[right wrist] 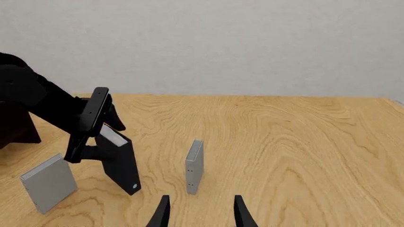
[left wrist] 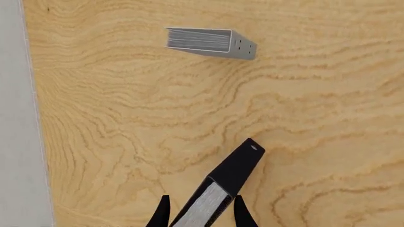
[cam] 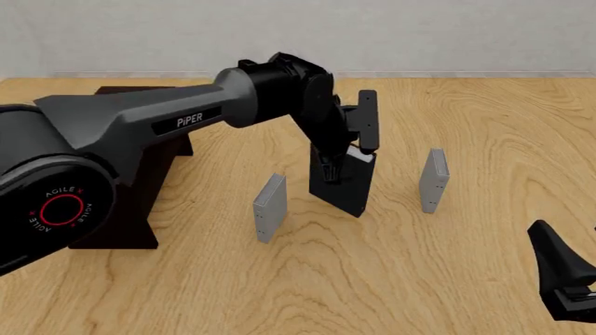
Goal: Pick up the book in the middle and place it on the cabinet shelf.
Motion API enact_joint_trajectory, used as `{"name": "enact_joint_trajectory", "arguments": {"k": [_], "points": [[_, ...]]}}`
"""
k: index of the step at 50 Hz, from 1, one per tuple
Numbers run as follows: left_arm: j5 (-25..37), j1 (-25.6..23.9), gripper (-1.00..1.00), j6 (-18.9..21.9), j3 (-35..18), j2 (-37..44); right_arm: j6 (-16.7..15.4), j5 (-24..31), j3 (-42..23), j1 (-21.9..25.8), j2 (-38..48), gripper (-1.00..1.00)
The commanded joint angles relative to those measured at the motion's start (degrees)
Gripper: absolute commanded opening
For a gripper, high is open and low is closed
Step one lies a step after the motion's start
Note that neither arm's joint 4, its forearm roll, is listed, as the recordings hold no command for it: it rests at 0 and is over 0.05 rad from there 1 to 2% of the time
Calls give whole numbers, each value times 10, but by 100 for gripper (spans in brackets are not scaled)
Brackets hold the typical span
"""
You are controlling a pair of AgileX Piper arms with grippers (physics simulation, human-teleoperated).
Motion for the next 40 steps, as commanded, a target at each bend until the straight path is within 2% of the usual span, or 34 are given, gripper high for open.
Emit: {"name": "enact_joint_trajectory", "arguments": {"k": [1,7,8,9,19,20,21,24,26,31,40], "points": [[17,-2,100,-4,13,14,1,0,0,0,0,100],[27,9,100,5,3,20,0,1,0,0,0,100],[21,20,100,20,0,23,0,1,0,0,0,100],[27,22,-100,19,-7,24,0,1,0,0,0,100],[45,19,-100,21,-22,15,-1,1,0,0,0,100],[41,23,-100,40,-7,3,-2,0,0,-1,0,100],[45,21,-100,39,-6,-2,-2,1,0,-1,0,100],[63,14,-100,29,-19,-12,-1,1,0,-1,0,100],[75,23,-100,35,-38,-15,0,1,0,-1,0,100],[86,28,-100,47,-35,-31,-1,0,0,-1,0,100],[99,42,-100,64,-75,-45,0,0,0,-3,0,100]]}}
